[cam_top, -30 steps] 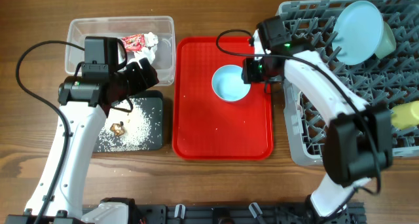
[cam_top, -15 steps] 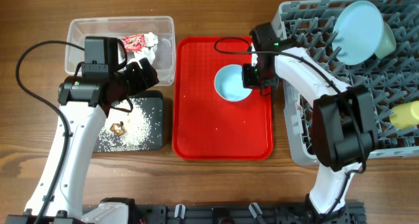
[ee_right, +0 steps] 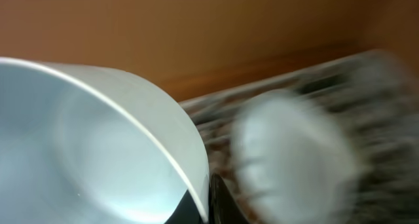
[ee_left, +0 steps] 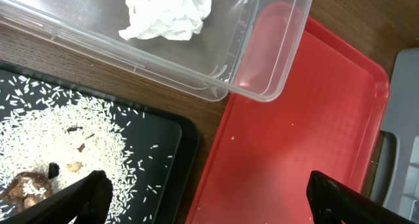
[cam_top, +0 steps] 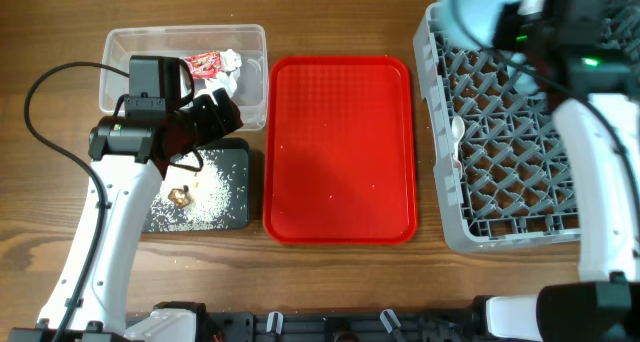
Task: Sort waste into correct bins and load items into the dishwasher rack
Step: 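Place the bowl in the rack's far side and release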
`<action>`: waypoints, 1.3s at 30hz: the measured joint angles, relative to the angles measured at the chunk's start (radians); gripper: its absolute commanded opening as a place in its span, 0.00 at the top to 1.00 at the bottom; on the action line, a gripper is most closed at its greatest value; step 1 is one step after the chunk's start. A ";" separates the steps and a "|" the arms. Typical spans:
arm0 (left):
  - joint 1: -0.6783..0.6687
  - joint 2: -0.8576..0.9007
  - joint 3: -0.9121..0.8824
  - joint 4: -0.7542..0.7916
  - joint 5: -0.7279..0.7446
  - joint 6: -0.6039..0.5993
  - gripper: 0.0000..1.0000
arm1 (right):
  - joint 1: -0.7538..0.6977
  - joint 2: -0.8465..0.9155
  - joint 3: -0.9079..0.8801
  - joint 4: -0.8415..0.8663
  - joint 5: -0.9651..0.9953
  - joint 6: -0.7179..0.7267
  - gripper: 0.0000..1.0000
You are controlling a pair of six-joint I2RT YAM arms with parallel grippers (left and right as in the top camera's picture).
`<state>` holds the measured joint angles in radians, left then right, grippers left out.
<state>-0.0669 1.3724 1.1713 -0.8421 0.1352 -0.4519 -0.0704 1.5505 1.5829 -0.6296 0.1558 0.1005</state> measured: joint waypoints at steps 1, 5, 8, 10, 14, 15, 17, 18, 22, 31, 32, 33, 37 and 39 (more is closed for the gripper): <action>0.000 0.000 0.000 0.000 0.000 0.000 0.04 | -0.027 -0.005 0.000 0.018 0.031 -0.021 0.95; 0.000 0.000 0.000 0.000 0.000 0.000 0.03 | -0.132 0.003 -0.001 0.095 0.177 -0.113 0.96; 0.000 0.000 0.000 0.000 0.000 0.000 0.03 | -0.216 0.009 -0.004 0.170 0.320 -0.159 0.96; 0.000 0.000 0.000 0.000 0.000 0.000 0.03 | -0.254 0.016 -0.004 0.197 0.399 -0.175 0.96; 0.000 0.000 0.000 0.000 0.000 0.000 0.03 | -0.318 0.058 -0.004 0.228 0.567 -0.193 0.96; 0.000 0.000 0.000 0.000 0.000 0.000 0.03 | -0.328 0.073 -0.004 0.228 0.599 -0.201 0.96; 0.000 0.000 0.000 0.000 0.000 0.000 0.03 | -0.344 0.108 -0.004 0.236 0.666 -0.218 0.96; 0.000 0.000 0.000 0.000 0.000 0.000 0.03 | -0.356 0.138 -0.004 0.244 0.711 -0.232 0.96; 0.000 0.000 0.000 0.000 0.000 0.000 0.03 | -0.389 0.251 -0.004 0.245 0.838 -0.263 0.96; 0.000 0.000 0.000 0.000 0.000 0.000 0.04 | -0.435 0.427 -0.004 0.253 0.974 -0.357 0.96; 0.000 0.000 0.000 0.000 0.000 0.000 0.03 | -0.438 0.440 -0.004 0.253 0.978 -0.363 0.96; 0.000 0.000 0.000 0.000 0.000 0.000 0.03 | -0.442 0.457 -0.005 0.253 0.981 -0.369 0.96; 0.000 0.000 0.000 0.000 0.000 0.000 0.03 | -0.447 0.492 -0.023 0.253 0.995 -0.369 0.96; 0.000 0.000 0.000 0.000 0.000 0.000 0.03 | -0.447 0.494 -0.024 0.252 0.997 -0.365 0.96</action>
<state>-0.0669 1.3724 1.1713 -0.8417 0.1352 -0.4519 -0.5179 2.0441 1.5593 -0.3775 1.1526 -0.2646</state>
